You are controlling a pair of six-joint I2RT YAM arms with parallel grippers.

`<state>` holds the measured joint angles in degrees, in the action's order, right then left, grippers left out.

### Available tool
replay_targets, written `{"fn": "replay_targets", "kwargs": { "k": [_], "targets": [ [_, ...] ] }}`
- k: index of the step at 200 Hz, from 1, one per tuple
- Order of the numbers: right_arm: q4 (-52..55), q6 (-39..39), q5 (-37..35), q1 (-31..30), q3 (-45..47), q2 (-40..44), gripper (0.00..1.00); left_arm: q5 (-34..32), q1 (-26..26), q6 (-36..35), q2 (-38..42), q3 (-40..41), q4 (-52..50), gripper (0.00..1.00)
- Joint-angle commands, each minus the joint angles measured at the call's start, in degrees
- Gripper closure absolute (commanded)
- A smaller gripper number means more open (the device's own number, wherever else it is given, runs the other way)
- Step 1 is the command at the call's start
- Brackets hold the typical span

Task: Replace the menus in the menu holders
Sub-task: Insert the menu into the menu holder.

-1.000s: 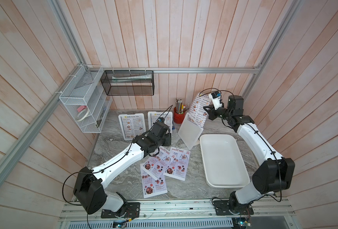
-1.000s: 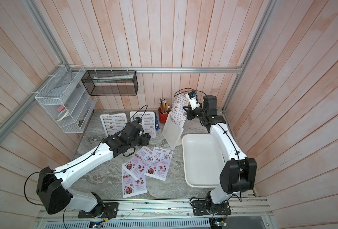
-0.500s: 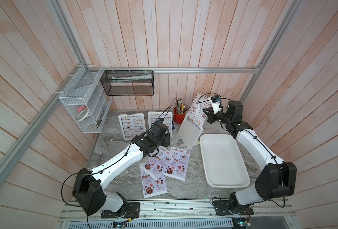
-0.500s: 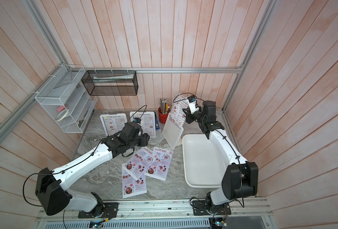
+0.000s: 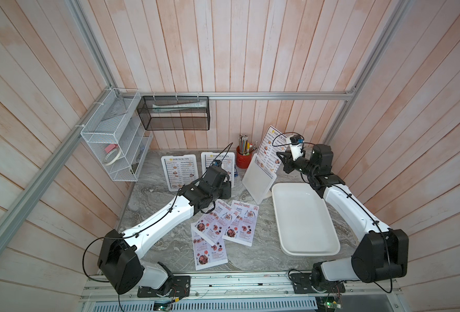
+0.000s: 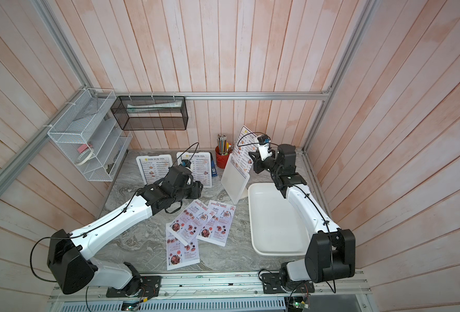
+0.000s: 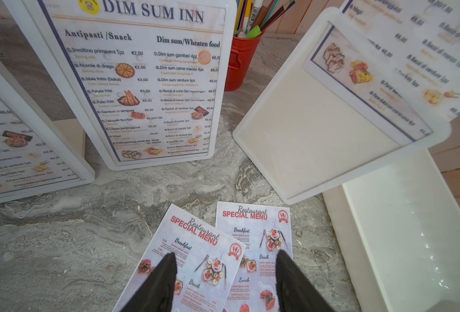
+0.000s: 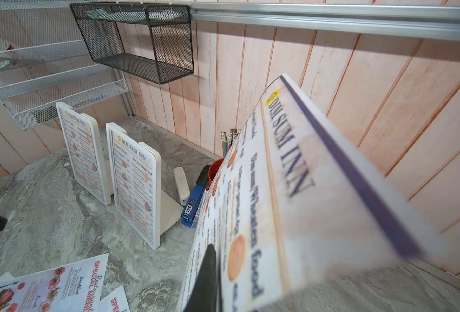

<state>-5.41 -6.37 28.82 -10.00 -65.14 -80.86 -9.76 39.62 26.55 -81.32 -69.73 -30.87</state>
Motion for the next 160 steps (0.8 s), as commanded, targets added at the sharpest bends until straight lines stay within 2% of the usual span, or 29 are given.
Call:
{"fn": "replay_targets", "kwargs": {
  "k": [1, 80, 130, 160],
  "targets": [
    [-2.8, 1.6, 1.2, -0.5, 1.3, 2.2, 0.91, -1.1, -0.5, -0.7, 1.3, 0.4, 0.2, 0.39],
    [0.6, 2.5, 0.8, -2.7, 5.1, 5.3, 0.83, -1.8, -1.9, -0.9, 3.1, 1.2, 0.9, 0.39],
    [3.1, 5.3, -4.4, -2.7, 5.7, 7.5, 0.68, -2.0, -3.1, -1.3, 4.3, 1.8, 1.3, 0.38],
    [5.1, 5.1, -6.8, -2.7, 2.9, 6.1, 0.67, -1.1, -3.4, -1.0, 4.2, 2.0, 2.0, 0.37]
  ]
}}
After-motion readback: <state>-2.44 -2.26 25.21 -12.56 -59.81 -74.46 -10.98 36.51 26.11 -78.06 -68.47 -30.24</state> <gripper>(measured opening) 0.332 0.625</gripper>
